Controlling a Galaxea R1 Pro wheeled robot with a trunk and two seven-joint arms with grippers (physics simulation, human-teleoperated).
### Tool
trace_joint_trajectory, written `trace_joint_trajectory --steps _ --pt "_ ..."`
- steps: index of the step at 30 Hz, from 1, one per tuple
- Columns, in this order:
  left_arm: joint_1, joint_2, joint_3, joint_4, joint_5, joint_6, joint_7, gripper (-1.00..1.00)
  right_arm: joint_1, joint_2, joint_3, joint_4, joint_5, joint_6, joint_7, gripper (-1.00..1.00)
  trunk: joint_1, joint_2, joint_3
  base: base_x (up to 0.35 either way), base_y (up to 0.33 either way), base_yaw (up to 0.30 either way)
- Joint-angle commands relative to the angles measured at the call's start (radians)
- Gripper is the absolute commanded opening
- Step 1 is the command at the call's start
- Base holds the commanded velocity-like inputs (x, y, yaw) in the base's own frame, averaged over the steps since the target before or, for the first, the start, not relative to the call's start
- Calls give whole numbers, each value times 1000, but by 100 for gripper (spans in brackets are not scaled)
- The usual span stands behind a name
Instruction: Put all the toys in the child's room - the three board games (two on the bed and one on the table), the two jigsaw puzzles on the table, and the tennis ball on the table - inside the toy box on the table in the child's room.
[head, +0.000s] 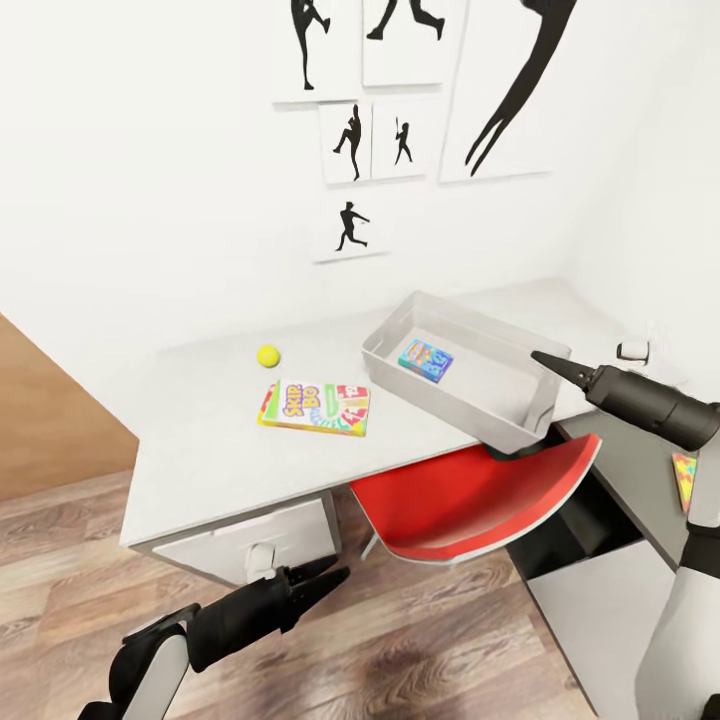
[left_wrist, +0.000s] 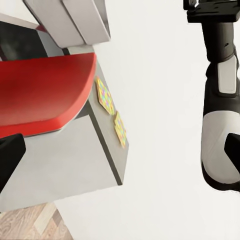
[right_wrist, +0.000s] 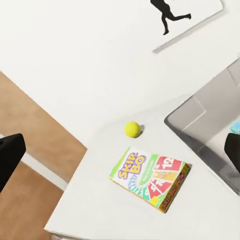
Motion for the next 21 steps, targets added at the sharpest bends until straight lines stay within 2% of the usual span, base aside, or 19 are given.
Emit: trace_joint_trajectory --steps 1,9,21 --pt "-1 1 -1 0 7 7 2 100 -9 -4 2 0 2 4 4 100 1 -2 0 0 0 0" --pt "0 2 0 0 8 7 2 100 -28 -19 10 0 4 4 4 100 1 -2 13 0 0 0" --pt "-1 1 0 0 7 7 2 100 -35 -17 17 0 6 4 2 100 1 -2 33 0 0 0"
